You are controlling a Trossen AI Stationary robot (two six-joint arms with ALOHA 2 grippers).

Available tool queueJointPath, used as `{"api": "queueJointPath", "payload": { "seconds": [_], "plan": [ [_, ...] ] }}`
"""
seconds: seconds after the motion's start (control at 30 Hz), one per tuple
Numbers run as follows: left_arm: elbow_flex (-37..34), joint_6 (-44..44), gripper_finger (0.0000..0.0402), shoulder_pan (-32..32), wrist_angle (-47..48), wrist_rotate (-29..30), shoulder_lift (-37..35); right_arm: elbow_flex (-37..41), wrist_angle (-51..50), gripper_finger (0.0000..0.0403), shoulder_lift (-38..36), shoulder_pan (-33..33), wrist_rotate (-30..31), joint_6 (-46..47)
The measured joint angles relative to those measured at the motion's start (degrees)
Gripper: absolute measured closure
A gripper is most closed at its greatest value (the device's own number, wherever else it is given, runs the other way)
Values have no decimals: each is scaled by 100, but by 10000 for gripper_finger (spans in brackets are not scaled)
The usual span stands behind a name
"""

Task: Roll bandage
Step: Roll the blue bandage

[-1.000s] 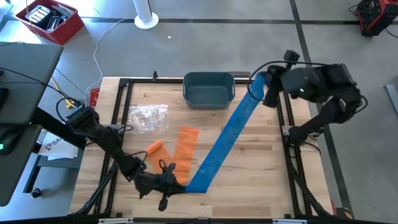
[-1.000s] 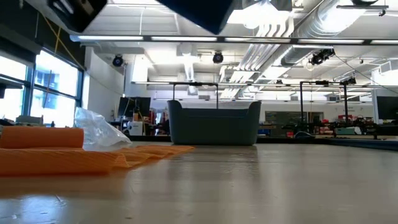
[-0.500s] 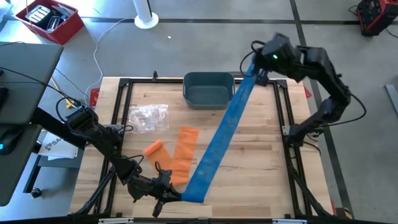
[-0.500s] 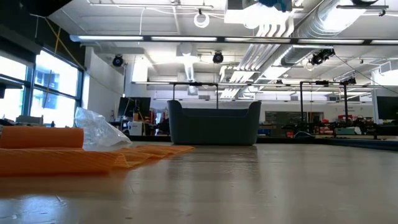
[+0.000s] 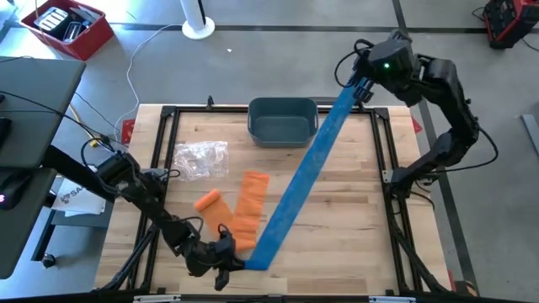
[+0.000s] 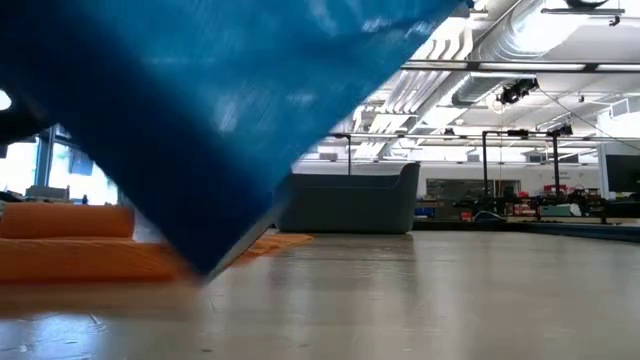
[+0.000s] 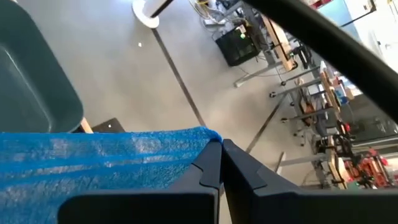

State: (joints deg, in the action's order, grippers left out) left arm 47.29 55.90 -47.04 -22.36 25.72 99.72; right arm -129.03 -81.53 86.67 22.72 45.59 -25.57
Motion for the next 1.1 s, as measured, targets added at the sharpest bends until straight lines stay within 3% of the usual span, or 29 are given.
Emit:
{"api": "queueJointPath", "payload": {
  "seconds": [0.2, 0.43, 0.73, 0.97, 1.1],
  "plan": [
    [4, -1054, 401, -1, -1671, 7, 82, 108, 36, 403, 24, 259, -584, 141],
    [156, -2821, 401, 57, -2904, 101, 83, 1116, 404, 403, 39, 774, -1381, 192],
    [1205, -5663, 401, 376, -3574, -1388, 74, 3100, 1345, 403, 37, 1283, -2481, 91],
    [1882, -7602, 401, 402, -3576, -1738, 59, 4776, 2412, 403, -6, 804, -3400, 156],
    [2033, -8349, 401, 374, -3623, -1533, 27, 5796, 3029, 403, -243, 211, -3475, 364]
  ]
}}
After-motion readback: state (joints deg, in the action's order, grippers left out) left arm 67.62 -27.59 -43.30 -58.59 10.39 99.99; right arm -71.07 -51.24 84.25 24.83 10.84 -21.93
